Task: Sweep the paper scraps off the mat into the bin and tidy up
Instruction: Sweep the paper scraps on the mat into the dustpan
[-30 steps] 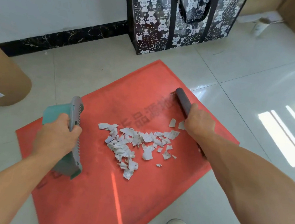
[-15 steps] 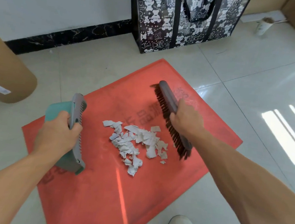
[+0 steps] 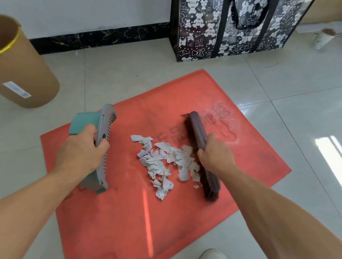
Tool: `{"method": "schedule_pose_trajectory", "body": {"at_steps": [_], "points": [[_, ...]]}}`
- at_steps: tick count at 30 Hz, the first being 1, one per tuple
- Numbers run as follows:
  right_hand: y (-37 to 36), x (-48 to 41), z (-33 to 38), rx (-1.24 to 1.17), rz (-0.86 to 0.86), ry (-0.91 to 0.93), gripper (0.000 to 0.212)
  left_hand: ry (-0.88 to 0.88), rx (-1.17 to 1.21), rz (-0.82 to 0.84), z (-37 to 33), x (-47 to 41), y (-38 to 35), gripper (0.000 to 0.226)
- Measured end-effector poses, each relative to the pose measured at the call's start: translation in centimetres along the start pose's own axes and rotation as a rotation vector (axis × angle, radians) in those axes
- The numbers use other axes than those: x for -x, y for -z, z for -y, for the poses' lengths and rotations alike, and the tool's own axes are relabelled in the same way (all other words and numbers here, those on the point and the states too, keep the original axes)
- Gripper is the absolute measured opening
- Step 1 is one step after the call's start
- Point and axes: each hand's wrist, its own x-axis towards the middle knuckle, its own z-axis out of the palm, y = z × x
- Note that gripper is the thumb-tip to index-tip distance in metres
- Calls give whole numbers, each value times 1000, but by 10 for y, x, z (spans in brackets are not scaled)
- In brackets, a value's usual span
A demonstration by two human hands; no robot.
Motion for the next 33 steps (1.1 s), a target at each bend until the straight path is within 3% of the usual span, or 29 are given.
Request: {"method": "schedule_pose_trajectory", "body": {"at_steps": [9,13,21,25,30,33], "points": [[35,-14,-6,29,-122,-25,29,32,58,-33,12,-3,7,28],[29,-9,-17,149,-68,-92,33,24,88,-48,14,0,9,27],[-14,10,23,70,26,63,23,27,69,-42,14,-2,7,30],[7,6,27,12,-55,90,22,39,45,-27,13,-3,6,29],[45,-8,-4,59,-204,-56,19,30,43,-22,13,-5,5,28],[47,-10,-33,150,-159,-171,20,27,39,-15,11,-4,5,28]]}}
